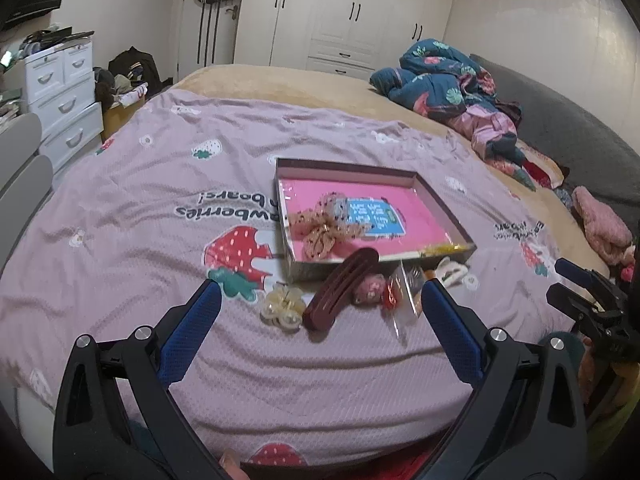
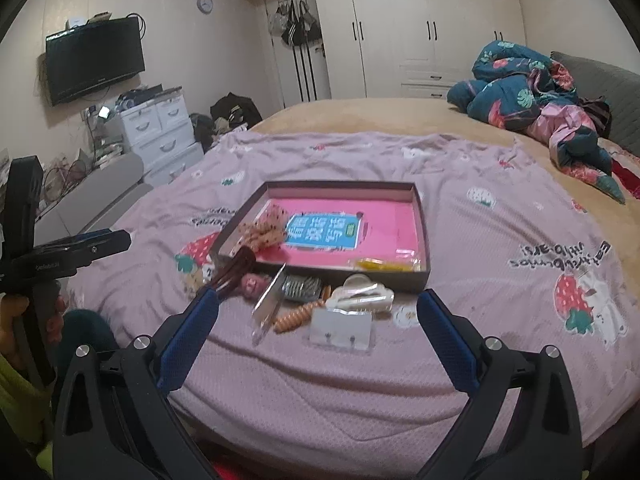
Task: Organize jewelry
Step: 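Move the left gripper toward the dark red hair claw clip, then grasp the dark red claw clip with the left gripper while the right grasps a clear plastic strip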
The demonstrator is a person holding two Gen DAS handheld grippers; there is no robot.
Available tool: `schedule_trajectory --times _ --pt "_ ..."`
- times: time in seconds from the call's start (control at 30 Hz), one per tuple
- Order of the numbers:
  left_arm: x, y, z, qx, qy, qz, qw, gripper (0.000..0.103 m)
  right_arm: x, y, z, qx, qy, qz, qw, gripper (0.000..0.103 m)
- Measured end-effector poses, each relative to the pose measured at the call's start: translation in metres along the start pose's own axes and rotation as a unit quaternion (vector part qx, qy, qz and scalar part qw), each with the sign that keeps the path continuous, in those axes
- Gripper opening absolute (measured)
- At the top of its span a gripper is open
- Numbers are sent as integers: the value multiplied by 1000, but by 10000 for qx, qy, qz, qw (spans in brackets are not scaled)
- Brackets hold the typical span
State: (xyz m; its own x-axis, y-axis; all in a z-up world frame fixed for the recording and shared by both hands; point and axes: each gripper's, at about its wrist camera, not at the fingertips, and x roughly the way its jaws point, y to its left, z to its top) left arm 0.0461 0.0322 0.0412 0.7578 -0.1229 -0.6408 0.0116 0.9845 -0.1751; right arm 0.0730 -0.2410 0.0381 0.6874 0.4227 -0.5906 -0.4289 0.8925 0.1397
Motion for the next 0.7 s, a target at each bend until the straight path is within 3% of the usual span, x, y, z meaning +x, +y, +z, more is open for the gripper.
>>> schedule_trajectory --times 0.33,0.5,0.63,0.7 --pt "20 -7 -21 311 377 -87 9988 92 14 11 -16 -143 297 231 9992 99" --pt "43 -18 -21 694 621 -125 9956 74 22 10 -20 -99 399 291 9987 99" --pt "67 -24 -20 932 901 -237 9913 43 29 11 -21 -108 465 311 9984 99" --pt "83 -25 -20 1047 1097 -276 9881 35 36 13 -23 -131 532 311 9980 99"
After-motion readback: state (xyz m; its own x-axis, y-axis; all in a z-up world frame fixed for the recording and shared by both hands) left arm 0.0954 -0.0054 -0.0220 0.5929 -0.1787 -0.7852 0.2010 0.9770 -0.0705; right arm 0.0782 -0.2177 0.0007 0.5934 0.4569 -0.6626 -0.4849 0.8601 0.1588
